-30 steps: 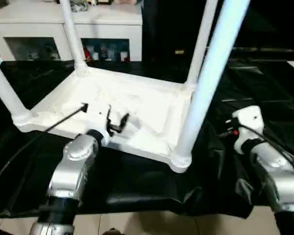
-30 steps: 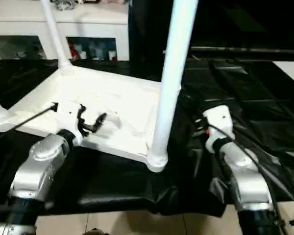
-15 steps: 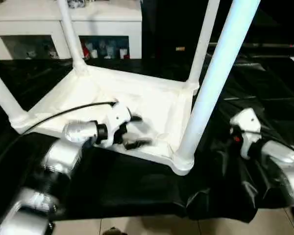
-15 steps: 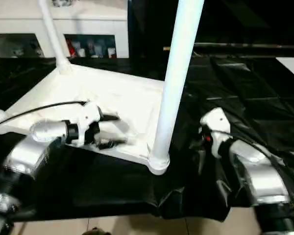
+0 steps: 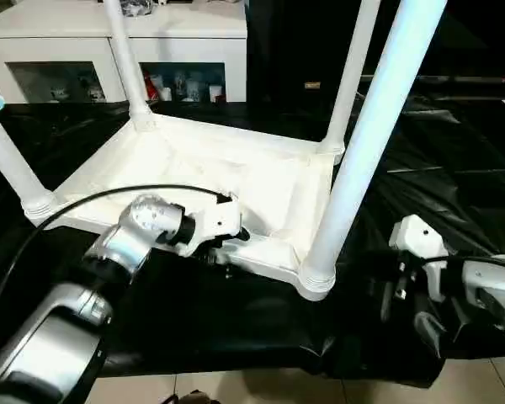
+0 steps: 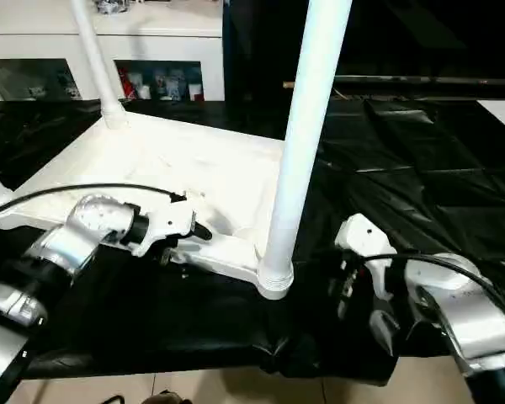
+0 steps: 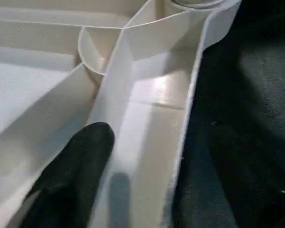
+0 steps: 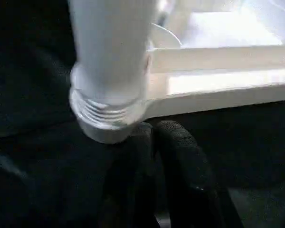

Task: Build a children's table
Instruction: Rotate table base

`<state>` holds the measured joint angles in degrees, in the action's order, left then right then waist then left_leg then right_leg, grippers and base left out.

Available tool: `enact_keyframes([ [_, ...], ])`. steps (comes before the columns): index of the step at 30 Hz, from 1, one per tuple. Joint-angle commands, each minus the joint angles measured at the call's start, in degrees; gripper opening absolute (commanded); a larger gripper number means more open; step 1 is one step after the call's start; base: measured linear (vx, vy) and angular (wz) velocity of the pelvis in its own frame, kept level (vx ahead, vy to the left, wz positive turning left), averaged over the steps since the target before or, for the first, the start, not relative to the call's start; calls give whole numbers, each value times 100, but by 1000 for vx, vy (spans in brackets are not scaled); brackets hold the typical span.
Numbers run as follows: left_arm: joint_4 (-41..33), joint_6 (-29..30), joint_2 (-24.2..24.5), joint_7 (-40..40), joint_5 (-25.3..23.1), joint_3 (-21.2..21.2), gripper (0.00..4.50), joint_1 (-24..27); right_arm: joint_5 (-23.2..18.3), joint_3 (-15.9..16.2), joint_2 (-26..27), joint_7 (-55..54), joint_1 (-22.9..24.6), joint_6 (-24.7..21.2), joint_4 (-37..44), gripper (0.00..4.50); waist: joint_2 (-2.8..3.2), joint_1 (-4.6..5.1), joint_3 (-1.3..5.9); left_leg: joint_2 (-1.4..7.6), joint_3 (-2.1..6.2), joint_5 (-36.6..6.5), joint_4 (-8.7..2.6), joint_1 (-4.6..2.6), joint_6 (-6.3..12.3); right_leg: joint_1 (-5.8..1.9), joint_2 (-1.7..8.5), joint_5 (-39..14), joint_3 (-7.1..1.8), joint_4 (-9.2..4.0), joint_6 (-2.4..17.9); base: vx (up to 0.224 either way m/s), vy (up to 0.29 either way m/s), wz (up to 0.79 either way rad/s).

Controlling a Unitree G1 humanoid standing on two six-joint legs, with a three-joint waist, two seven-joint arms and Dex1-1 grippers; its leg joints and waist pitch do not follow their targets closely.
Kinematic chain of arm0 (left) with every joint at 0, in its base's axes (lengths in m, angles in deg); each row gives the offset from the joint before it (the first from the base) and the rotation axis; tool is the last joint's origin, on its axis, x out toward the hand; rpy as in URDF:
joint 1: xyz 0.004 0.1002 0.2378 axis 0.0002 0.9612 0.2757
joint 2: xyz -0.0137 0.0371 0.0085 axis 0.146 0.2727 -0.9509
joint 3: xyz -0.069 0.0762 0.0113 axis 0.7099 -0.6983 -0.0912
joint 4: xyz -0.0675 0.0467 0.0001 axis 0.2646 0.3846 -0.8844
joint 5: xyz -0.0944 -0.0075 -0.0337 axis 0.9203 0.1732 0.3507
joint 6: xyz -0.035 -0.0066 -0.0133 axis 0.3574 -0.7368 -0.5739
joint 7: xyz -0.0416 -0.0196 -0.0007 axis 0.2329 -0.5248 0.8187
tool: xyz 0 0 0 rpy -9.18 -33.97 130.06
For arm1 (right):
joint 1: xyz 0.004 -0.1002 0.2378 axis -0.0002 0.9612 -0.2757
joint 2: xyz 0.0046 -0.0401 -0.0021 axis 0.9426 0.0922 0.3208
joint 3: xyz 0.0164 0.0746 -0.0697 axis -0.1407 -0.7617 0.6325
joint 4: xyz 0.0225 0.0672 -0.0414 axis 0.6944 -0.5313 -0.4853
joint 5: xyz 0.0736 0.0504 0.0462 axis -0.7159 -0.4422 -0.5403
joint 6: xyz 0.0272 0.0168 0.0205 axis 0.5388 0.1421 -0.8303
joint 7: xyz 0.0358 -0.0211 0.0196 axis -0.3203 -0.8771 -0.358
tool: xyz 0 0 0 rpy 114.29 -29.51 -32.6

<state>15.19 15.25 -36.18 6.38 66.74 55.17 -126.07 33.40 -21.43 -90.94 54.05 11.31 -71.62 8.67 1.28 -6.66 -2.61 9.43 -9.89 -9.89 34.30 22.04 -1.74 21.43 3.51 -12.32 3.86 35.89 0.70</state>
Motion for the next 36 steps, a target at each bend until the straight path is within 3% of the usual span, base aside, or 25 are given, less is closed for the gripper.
enact_keyframes([
  [1,251,-174,-70,-68,-88,-37,347,-145,-213,27,-113,168,99,-123,277,36,-19,-44,343,438,168,-1196,-387,-114,386,-235,605,-580,-318,-473,1366,0,0,0],
  [4,477,-284,-183,-133,-88,-13,329,-219,-460,-73,-149,310,200,-269,476,36,1,-61,341,453,181,-1287,-394,-117,368,-241,618,-641,-318,-474,1405,0,0,0],
  [5,562,-333,-232,-170,-98,-15,320,-244,-572,-147,-154,348,244,-363,567,64,12,-63,336,454,181,-1305,-397,-116,369,-242,619,-651,-319,-481,1419,0,0,0],
  [8,667,-386,-293,-206,-124,-44,292,-282,-759,-220,-220,457,350,-584,745,75,14,-91,332,466,181,-1347,-402,-124,354,-237,625,-742,-328,-494,1413,0,0,0],
  [11,872,-496,-372,-207,-150,-23,262,-365,-860,-231,-309,508,462,-739,951,113,9,-125,337,464,179,-1328,-399,-128,338,-232,630,-812,-326,-498,1373,0,0,0],
  [18,1094,-602,-483,-198,-180,53,219,-436,-822,-297,-497,494,633,-767,1043,159,4,-178,331,470,178,-1348,-402,-135,295,-217,640,-905,-337,-517,1303,0,0,0],
  [20,1142,-616,-509,-233,-162,71,202,-446,-837,-314,-534,500,679,-804,1079,184,51,-194,340,472,189,-1347,-399,-137,279,-222,641,-871,-331,-510,1310,0,0,0],
  [24,1339,-711,-572,-233,-224,50,168,-506,-887,-355,-567,450,775,-870,1187,223,35,-194,337,463,183,-1317,-394,-125,318,-235,639,-764,-329,-513,1334,0,0,0],
  [27,1426,-748,-622,-240,-244,58,155,-536,-887,-352,-557,381,814,-870,1230,241,66,-196,337,461,188,-1362,-394,-128,314,-234,636,-848,-322,-527,1314,0,0,0],
  [36,1631,-779,-816,-292,-154,183,82,-649,-895,-382,-575,363,820,-894,1254,317,60,-191,325,447,181,-1207,-383,-102,407,-233,626,-1018,-317,-544,1235,0,0,0],
])
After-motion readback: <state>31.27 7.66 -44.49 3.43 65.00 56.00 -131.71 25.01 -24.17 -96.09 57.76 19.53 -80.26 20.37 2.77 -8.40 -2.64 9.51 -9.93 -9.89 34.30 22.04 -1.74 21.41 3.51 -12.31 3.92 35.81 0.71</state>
